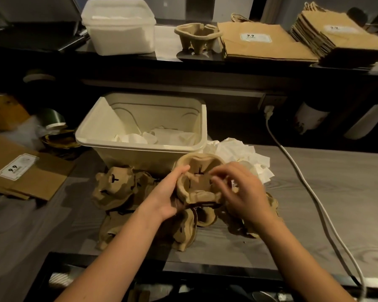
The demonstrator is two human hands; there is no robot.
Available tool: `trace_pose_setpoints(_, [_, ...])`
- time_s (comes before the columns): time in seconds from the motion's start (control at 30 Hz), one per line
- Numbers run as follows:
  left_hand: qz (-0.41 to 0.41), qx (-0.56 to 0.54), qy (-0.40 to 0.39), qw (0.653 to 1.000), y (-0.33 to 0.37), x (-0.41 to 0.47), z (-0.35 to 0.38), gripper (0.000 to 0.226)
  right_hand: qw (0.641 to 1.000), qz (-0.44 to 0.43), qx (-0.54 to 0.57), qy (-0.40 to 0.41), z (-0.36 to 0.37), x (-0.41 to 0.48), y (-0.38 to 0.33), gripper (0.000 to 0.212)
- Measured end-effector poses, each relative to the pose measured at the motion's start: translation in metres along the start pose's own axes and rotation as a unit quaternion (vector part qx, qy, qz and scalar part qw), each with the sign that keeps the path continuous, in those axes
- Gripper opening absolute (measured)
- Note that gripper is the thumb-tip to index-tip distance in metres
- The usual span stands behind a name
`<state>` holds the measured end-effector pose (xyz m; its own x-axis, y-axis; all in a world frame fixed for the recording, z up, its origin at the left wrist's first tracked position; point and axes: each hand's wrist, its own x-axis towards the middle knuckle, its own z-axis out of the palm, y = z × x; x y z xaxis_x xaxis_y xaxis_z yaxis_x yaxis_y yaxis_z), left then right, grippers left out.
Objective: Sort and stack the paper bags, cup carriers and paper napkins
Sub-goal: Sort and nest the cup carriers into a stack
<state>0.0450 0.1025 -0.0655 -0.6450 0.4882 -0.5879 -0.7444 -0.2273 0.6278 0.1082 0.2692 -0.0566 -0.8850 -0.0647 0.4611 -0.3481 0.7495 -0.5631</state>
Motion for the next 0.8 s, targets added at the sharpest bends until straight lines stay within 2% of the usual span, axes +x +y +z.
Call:
trace_pose_setpoints(0.1, [-0.008, -0.016, -0.015, 1.000, -0.002, 0.001, -0.002, 0.033, 0.984, 0.173, -0.040, 0.033, -0.017, -0.010, 0.041, 0.022])
trace_pose_setpoints(0.2, [-0.013, -0.010, -0.011, 1.000, -0.004, -0.001, -0.002, 0.035, 0.937, 0.342, -0.067, 0.013, -0.025, -0.028, 0.087, 0.032])
trace_pose_setpoints(0.37, [-0.015, -0.006, -0.007, 1.000, -0.006, -0.001, 0.001, 0.034, 0.855, 0.506, 0.108, 0.018, -0.020, -0.045, 0.110, 0.033])
trace_pose_setpoints(0.43, [-0.012, -0.006, -0.010, 1.000, -0.006, -0.001, 0.001, 0.034, 0.836, 0.539, 0.104, -0.002, -0.015, -0.049, 0.116, 0.036])
trace_pose_setpoints(0.53, [-0.006, -0.001, -0.008, 1.000, -0.005, -0.003, 0.001, 0.032, 0.825, 0.554, 0.112, 0.004, -0.012, -0.051, 0.118, 0.037])
trace_pose_setpoints(0.67, [-0.002, 0.000, -0.010, 1.000, -0.006, -0.004, 0.002, 0.033, 0.823, 0.553, 0.128, 0.000, -0.014, -0.049, 0.119, 0.022])
trace_pose_setpoints(0.73, [-0.001, 0.002, -0.009, 1.000, -0.006, -0.004, 0.001, 0.032, 0.821, 0.546, 0.166, 0.029, -0.017, -0.047, 0.116, 0.011])
trace_pose_setpoints(0.8, [0.000, 0.002, -0.010, 1.000, -0.006, -0.005, 0.001, 0.032, 0.809, 0.536, 0.232, 0.065, -0.024, -0.045, 0.110, 0.011])
